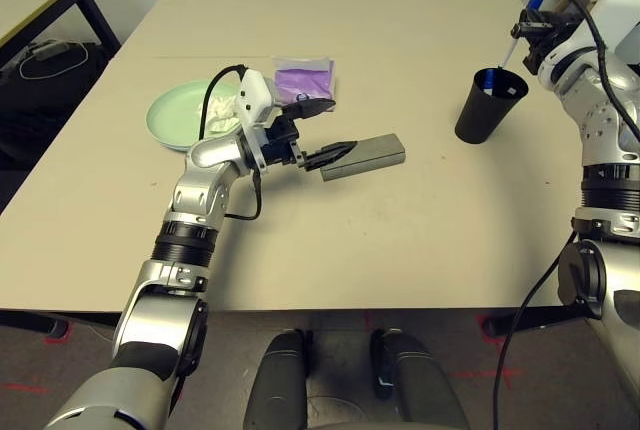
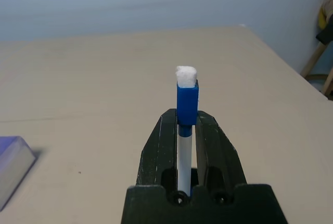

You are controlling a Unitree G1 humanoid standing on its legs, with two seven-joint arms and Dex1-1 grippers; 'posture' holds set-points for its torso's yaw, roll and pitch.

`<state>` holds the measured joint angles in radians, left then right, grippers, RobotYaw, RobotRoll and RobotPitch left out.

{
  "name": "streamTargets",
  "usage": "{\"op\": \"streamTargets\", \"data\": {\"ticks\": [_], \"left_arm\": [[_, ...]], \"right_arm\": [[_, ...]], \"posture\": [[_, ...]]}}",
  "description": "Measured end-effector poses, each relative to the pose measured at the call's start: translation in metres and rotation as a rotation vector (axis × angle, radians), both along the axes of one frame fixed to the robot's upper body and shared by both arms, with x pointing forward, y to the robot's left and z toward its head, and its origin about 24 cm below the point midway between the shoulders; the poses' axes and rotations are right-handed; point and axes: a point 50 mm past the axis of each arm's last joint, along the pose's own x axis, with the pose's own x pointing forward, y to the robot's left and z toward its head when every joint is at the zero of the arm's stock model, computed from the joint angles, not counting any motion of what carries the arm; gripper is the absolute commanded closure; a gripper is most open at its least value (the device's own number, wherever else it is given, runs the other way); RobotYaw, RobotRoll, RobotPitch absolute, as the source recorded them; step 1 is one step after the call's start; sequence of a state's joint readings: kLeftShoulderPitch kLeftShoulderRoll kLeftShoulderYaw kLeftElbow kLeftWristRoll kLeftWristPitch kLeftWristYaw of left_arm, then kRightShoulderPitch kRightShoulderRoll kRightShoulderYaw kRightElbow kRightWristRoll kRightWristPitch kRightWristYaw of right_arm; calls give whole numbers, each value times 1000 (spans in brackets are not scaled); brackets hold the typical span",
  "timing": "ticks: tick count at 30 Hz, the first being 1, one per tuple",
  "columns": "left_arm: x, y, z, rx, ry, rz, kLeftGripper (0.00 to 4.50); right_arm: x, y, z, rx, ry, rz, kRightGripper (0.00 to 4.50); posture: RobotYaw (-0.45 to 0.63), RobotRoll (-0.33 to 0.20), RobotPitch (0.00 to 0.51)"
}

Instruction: Organize and tidy the items on the table.

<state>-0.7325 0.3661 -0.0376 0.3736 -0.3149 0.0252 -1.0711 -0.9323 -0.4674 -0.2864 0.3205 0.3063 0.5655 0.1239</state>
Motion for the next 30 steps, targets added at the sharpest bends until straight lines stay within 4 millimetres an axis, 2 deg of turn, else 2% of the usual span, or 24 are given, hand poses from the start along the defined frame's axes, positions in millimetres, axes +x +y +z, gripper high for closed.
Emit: {"op": "streamTargets", "data": {"ticks": [1, 12, 22, 25, 27, 30], "left_arm": [[0, 0, 0, 0, 0, 0, 0], [0, 0, 0, 2, 0, -2, 0], [0, 0, 0, 3, 0, -5, 0], [0, 1, 0, 1, 5, 1, 0], [1, 2, -2, -1, 15, 19, 0], [0, 7, -10, 7, 42, 56, 0]], "right_arm": [[0, 0, 1, -2, -2, 2, 4182], [-1, 2, 0, -19, 4, 12, 34], [-1, 2, -1, -23, 3, 18, 34], [-4, 15, -3, -34, -89, 179, 34], [-9, 26, -15, -65, -149, 312, 34], [-14, 30, -39, -52, -161, 396, 34]], "posture": [[106, 0, 88], [104, 0, 87], [107, 0, 84], [112, 0, 84], [115, 0, 83], [126, 0, 82]]}}
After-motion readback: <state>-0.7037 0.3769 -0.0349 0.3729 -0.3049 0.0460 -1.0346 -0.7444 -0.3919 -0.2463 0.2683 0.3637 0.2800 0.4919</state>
